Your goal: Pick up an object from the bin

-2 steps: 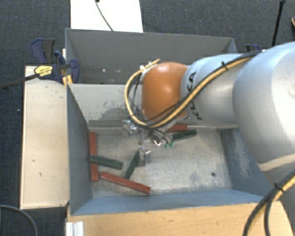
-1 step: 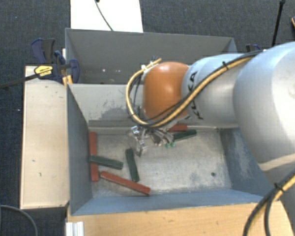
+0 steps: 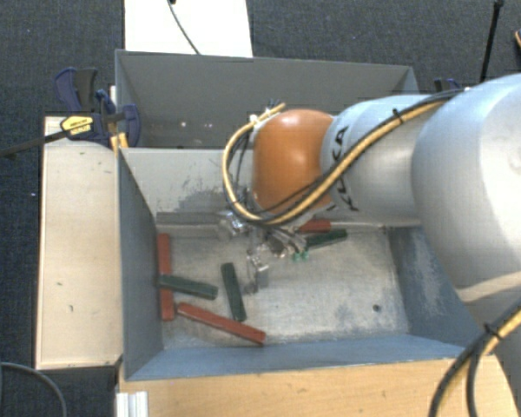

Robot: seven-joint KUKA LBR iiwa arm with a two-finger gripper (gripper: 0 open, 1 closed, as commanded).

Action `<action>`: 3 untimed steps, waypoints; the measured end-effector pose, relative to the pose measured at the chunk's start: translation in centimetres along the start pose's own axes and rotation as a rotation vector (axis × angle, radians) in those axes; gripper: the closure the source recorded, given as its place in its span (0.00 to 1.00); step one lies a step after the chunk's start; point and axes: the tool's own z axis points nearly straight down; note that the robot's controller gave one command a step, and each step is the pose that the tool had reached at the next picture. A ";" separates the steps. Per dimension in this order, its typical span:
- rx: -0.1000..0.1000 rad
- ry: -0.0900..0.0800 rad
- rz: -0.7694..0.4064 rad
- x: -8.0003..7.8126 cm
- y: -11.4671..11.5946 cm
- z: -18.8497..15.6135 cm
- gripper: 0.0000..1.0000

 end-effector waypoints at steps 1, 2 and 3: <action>-0.003 0.005 -0.585 1.9 6.4 0.0 0.00; 0.004 0.000 -0.402 -0.9 -0.6 0.0 0.00; -0.001 0.002 -0.403 -0.9 -0.1 0.0 1.00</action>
Offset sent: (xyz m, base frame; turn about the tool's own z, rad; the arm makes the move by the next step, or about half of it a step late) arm -0.0411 0.0503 -0.0007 -0.5845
